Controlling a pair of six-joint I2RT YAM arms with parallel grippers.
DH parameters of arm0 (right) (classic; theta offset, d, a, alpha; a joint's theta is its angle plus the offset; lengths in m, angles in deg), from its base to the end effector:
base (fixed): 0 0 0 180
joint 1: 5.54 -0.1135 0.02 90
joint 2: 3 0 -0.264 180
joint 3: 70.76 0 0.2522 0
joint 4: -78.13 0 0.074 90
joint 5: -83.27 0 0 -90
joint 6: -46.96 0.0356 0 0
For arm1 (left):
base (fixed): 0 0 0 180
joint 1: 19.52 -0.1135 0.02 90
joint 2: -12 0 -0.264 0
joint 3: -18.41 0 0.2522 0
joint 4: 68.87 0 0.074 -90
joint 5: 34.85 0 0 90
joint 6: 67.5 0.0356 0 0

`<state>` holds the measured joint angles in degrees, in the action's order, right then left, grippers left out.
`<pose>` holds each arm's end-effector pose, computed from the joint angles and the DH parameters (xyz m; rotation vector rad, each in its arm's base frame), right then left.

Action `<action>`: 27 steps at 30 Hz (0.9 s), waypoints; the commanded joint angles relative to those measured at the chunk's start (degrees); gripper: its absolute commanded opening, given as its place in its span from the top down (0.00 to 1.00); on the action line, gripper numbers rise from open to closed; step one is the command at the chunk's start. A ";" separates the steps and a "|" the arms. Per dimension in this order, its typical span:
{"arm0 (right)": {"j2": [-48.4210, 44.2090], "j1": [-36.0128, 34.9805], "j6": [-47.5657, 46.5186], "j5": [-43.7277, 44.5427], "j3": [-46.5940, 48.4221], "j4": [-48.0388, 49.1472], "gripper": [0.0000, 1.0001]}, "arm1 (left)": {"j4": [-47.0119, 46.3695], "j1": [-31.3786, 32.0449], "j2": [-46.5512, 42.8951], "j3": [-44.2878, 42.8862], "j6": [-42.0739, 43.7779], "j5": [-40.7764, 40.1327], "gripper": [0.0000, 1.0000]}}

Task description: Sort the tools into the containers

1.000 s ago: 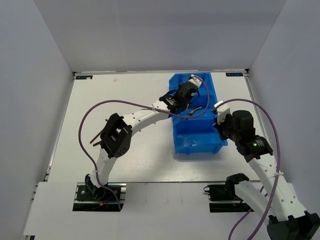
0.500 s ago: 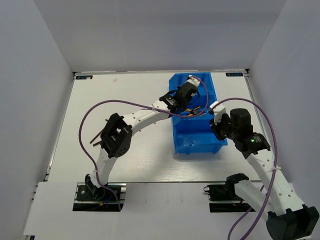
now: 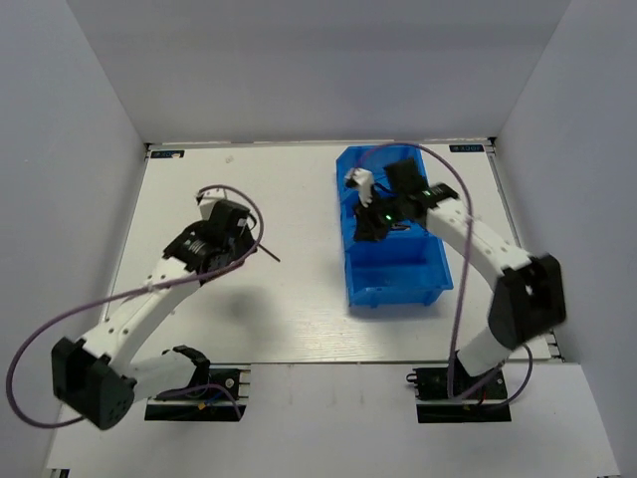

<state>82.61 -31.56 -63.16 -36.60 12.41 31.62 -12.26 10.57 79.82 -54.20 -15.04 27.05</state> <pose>0.2804 0.1566 0.2869 -1.1471 2.0890 0.6774 0.2133 -0.1042 0.2962 -0.3525 2.3106 0.0357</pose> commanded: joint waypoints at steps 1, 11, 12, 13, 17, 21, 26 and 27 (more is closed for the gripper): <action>10.86 -5.70 4.73 4.72 14.99 -2.30 0.83 | 6.27 -0.99 -7.94 4.71 -6.58 4.37 0.27; 41.20 -22.66 12.90 16.74 44.22 -1.03 0.57 | 9.09 -0.99 -22.72 3.39 0.98 6.83 0.16; 43.22 -23.02 13.78 18.42 45.45 0.22 0.57 | 9.88 -0.99 -23.77 2.87 0.98 6.83 0.16; 44.03 -23.37 15.27 20.96 45.99 1.10 0.54 | 11.28 -0.99 -23.78 2.86 0.98 7.35 0.16; 47.55 -26.70 15.29 23.96 47.83 7.96 0.53 | 13.14 -0.99 -25.88 2.86 0.45 7.96 0.16; 51.76 -28.03 14.58 29.50 49.16 11.99 0.54 | 13.14 -0.99 -25.89 2.86 0.45 8.59 0.16; 52.03 -28.65 13.70 32.77 46.26 15.09 0.54 | 13.14 -0.99 -24.04 2.86 1.68 8.59 0.16; 52.30 -28.65 13.62 32.07 46.34 14.74 0.54 | 12.53 -0.99 -23.52 2.86 2.20 8.59 0.15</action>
<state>135.30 -60.06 -49.41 -7.48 58.31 42.35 0.31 9.82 55.47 -49.83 -14.29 34.97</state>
